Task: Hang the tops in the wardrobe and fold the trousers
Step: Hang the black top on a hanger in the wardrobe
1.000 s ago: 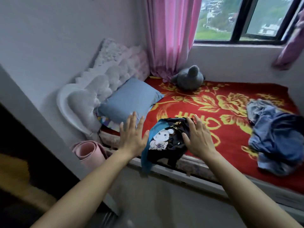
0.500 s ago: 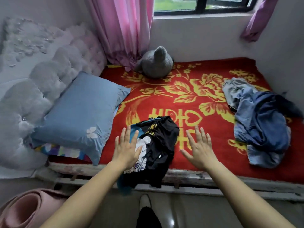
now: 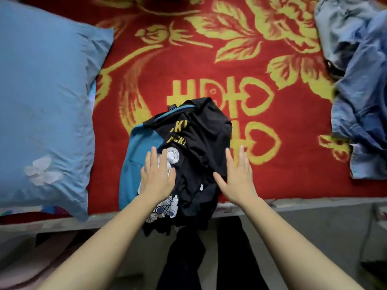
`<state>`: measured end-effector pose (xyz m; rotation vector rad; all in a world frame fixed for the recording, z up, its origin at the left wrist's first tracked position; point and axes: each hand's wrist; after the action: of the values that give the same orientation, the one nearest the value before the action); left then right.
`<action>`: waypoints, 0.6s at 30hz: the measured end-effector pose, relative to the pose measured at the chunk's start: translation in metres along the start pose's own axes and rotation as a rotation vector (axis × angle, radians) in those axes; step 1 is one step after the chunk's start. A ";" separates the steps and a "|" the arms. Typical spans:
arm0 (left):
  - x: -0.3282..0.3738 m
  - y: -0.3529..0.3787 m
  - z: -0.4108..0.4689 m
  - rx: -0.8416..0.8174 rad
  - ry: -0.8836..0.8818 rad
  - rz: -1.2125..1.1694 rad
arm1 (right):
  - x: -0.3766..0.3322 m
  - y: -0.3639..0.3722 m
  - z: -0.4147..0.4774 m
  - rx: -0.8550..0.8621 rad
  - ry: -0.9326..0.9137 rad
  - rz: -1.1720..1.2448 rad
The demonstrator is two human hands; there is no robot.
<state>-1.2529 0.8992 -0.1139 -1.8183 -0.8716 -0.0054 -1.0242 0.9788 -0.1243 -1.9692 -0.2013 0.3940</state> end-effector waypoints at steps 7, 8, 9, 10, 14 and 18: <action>-0.022 0.058 0.095 0.067 -0.067 -0.130 | -0.016 0.075 0.094 0.097 -0.044 0.087; -0.024 0.058 0.110 0.128 -0.040 -0.145 | -0.021 0.077 0.111 0.130 -0.072 0.093; -0.028 0.056 0.125 0.193 -0.011 -0.142 | -0.027 0.076 0.130 0.172 -0.112 0.104; -0.031 0.053 0.141 0.248 0.010 -0.126 | -0.033 0.075 0.149 0.218 -0.156 0.120; -0.052 0.048 0.203 0.216 -0.036 -0.047 | -0.058 0.063 0.223 0.322 -0.261 0.041; -0.070 0.062 0.226 0.087 -0.073 -0.017 | -0.064 0.064 0.274 0.049 -0.261 -0.192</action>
<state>-1.3565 1.0342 -0.2893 -1.7390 -0.9254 0.0871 -1.1857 1.1649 -0.2744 -1.8272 -0.5383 0.5235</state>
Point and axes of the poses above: each hand's wrist, its own z-axis towards the middle knuckle, its own y-axis out of the palm, x = y × z, and after that the axes turned 9 degrees about -z, right-handed
